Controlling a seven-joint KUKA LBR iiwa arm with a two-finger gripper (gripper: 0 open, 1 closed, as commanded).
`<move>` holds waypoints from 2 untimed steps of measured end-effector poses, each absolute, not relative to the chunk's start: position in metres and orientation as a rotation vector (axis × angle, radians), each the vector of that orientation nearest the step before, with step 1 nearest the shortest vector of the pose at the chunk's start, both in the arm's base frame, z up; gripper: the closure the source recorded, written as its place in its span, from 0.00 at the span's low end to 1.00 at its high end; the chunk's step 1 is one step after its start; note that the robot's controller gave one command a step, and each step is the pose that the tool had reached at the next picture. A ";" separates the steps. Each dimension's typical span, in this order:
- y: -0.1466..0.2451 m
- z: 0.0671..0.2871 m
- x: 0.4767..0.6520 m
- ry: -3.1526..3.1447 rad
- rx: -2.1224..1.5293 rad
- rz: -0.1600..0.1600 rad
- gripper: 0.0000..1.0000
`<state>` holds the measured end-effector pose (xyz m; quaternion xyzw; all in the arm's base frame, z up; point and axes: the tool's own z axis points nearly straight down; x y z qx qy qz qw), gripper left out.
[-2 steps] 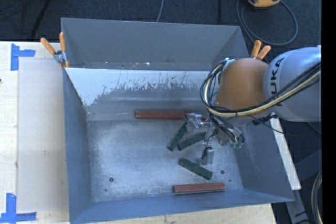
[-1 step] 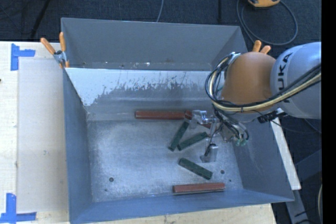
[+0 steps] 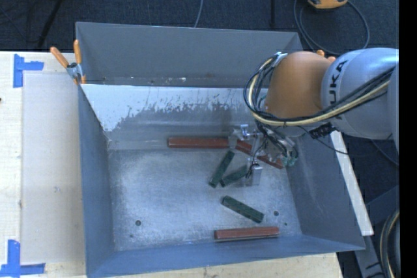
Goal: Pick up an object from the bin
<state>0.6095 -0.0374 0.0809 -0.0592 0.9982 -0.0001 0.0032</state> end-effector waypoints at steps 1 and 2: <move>-0.012 0.072 0.593 3.134 -0.088 -0.001 0.00; -0.006 0.072 0.585 3.138 -0.060 0.001 0.00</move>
Offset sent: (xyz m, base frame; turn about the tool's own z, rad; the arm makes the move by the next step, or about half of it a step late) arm -0.0180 -0.0285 -0.0109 0.0058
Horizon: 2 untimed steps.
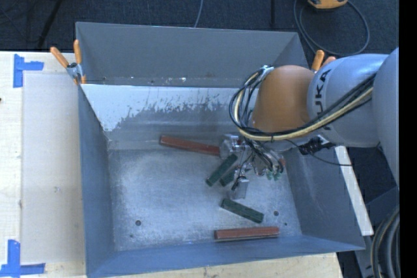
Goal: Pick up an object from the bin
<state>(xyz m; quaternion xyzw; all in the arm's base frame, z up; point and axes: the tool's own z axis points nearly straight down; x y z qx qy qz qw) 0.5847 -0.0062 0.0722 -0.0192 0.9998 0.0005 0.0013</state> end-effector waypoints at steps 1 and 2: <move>-0.020 0.073 0.599 3.105 -0.424 0.000 1.00; -0.020 0.073 0.599 3.105 -0.423 0.000 1.00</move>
Offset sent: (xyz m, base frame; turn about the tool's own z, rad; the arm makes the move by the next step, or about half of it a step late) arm 0.0000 0.0000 0.0000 0.0000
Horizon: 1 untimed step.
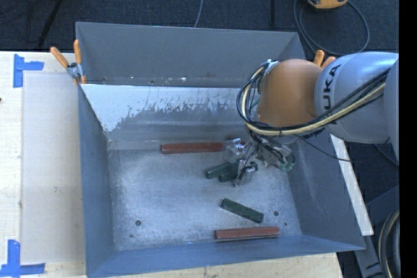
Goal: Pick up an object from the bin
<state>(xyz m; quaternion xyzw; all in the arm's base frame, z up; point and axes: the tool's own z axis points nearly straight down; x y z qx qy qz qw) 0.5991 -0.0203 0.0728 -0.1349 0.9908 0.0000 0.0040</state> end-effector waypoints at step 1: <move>-0.025 0.248 0.571 3.113 -0.360 -0.002 1.00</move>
Offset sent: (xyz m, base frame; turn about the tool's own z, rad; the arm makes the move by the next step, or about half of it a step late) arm 0.0000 0.0000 0.0000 0.0000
